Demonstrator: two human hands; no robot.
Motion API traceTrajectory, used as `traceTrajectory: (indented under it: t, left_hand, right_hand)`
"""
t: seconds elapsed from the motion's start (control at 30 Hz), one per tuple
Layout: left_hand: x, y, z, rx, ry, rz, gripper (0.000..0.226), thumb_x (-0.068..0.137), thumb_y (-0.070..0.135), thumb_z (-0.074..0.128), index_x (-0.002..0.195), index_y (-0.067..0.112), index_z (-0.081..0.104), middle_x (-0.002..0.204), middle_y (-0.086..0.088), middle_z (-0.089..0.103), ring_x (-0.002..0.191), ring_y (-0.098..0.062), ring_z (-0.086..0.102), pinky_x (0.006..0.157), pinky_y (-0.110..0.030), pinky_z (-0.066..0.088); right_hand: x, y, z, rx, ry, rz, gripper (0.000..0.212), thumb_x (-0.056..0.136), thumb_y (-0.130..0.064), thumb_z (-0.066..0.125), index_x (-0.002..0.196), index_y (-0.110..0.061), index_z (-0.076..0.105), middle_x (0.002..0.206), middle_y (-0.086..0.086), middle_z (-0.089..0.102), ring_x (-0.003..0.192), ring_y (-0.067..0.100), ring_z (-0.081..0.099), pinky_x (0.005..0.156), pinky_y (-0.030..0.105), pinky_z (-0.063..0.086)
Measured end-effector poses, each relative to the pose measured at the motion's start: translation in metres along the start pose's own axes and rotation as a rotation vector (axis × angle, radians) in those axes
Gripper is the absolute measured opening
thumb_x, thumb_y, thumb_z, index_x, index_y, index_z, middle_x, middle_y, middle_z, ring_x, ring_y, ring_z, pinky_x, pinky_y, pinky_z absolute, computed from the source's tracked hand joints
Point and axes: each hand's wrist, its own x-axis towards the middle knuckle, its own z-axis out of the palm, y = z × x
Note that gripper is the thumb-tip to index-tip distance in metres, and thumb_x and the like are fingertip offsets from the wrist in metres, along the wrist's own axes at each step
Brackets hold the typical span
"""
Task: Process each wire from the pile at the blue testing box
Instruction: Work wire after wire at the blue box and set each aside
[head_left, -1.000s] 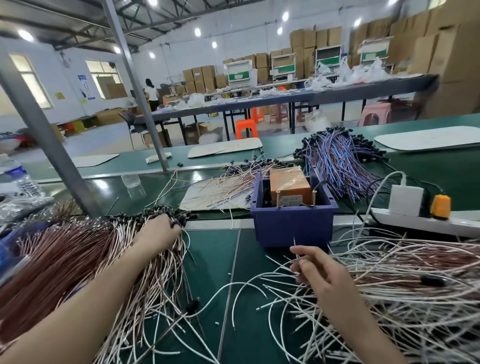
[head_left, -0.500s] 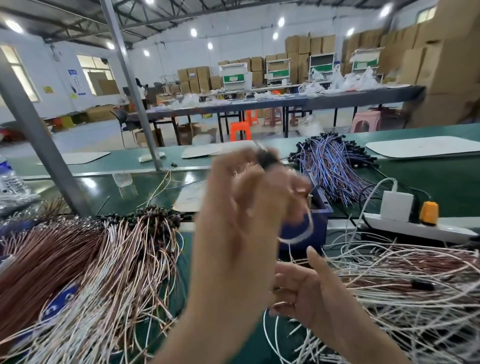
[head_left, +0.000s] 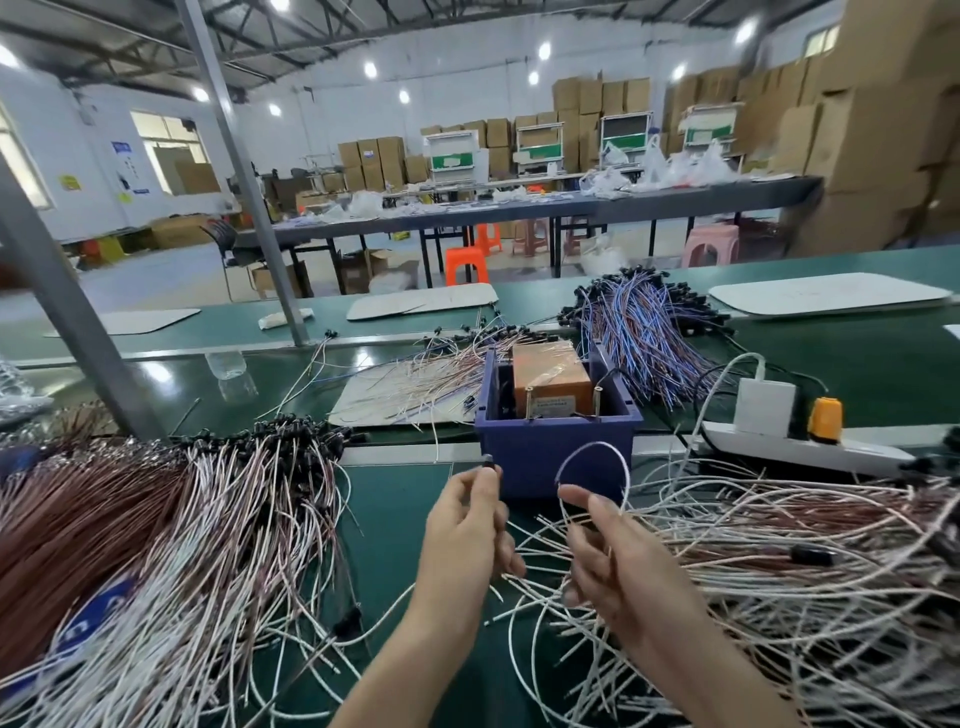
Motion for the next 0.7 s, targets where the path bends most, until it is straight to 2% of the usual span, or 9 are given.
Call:
traceTrajectory:
  t: [0.07,0.17,0.27,0.37,0.47,0.53,0.6,0.7]
  left_hand:
    - [0.009,-0.008,0.01,0.022,-0.084,-0.114,0.022,0.104,0.029,0.051,0.109,0.011,0.061,0.062,0.006,0.051,0.042,-0.008,0.04,0.04,-0.023,0.04]
    - [0.009,-0.02,0.015,-0.122,-0.155,-0.267,0.024,0.104,0.031,0.053,0.108,0.011,0.066,0.064,0.004,0.051,0.042,-0.008,0.036,0.038,-0.021,0.035]
    - [0.008,-0.025,0.009,-0.174,-0.15,-0.288,0.023,0.101,0.031,0.057,0.103,0.014,0.072,0.073,0.0,0.064,0.05,-0.011,0.051,0.046,-0.024,0.045]
    - [0.009,-0.024,0.006,-0.11,-0.073,-0.17,0.021,0.101,0.031,0.056,0.1,0.018,0.073,0.083,-0.001,0.072,0.069,-0.011,0.066,0.063,-0.026,0.053]
    - [0.013,-0.019,-0.001,-0.069,0.051,-0.08,0.022,0.101,0.033,0.054,0.102,0.019,0.07,0.072,0.004,0.062,0.058,-0.005,0.055,0.054,-0.021,0.046]
    - [0.018,-0.014,-0.009,-0.232,0.1,-0.144,0.023,0.1,0.03,0.056,0.104,0.01,0.068,0.066,0.002,0.058,0.051,-0.007,0.051,0.045,-0.02,0.046]
    - [0.02,-0.007,-0.017,-0.444,0.12,-0.247,0.022,0.098,0.025,0.06,0.1,0.003,0.065,0.067,-0.003,0.063,0.052,-0.01,0.059,0.045,-0.02,0.051]
    - [0.022,-0.002,-0.023,-0.731,0.075,-0.361,0.024,0.096,0.019,0.06,0.099,-0.005,0.063,0.085,-0.015,0.075,0.064,-0.016,0.073,0.047,-0.019,0.056]
  right_hand:
    - [-0.002,0.002,0.001,-0.129,-0.02,0.0,0.047,0.093,-0.05,0.047,0.124,-0.018,0.062,0.055,-0.002,0.04,0.039,0.011,0.032,0.042,0.028,0.042]
    - [-0.005,0.005,0.004,-0.235,-0.012,-0.028,0.049,0.091,-0.06,0.041,0.116,-0.026,0.066,0.055,-0.002,0.041,0.039,0.01,0.03,0.038,0.022,0.03]
    - [-0.007,0.004,0.004,-0.341,-0.033,-0.16,0.038,0.098,-0.055,0.037,0.105,-0.035,0.068,0.058,-0.004,0.041,0.043,0.01,0.028,0.038,0.021,0.027]
    - [-0.007,0.002,0.002,-0.373,0.013,-0.274,0.031,0.106,-0.036,0.039,0.101,-0.033,0.069,0.064,-0.003,0.049,0.046,0.009,0.036,0.04,0.02,0.032]
    - [-0.006,-0.004,-0.002,-0.232,0.098,-0.317,0.028,0.106,-0.029,0.043,0.105,-0.024,0.07,0.067,0.0,0.056,0.049,0.013,0.047,0.046,0.024,0.044]
    - [-0.007,-0.009,-0.008,-0.102,0.138,-0.326,0.027,0.099,-0.033,0.047,0.102,-0.022,0.072,0.071,0.001,0.061,0.057,0.017,0.058,0.056,0.029,0.054]
    - [-0.007,-0.012,-0.014,0.011,0.164,-0.315,0.026,0.099,-0.031,0.049,0.103,-0.02,0.072,0.075,0.005,0.063,0.067,0.019,0.065,0.066,0.032,0.059]
    - [-0.006,-0.014,-0.017,0.09,0.163,-0.258,0.02,0.103,-0.016,0.048,0.111,-0.013,0.066,0.079,0.008,0.066,0.076,0.024,0.07,0.073,0.032,0.061]
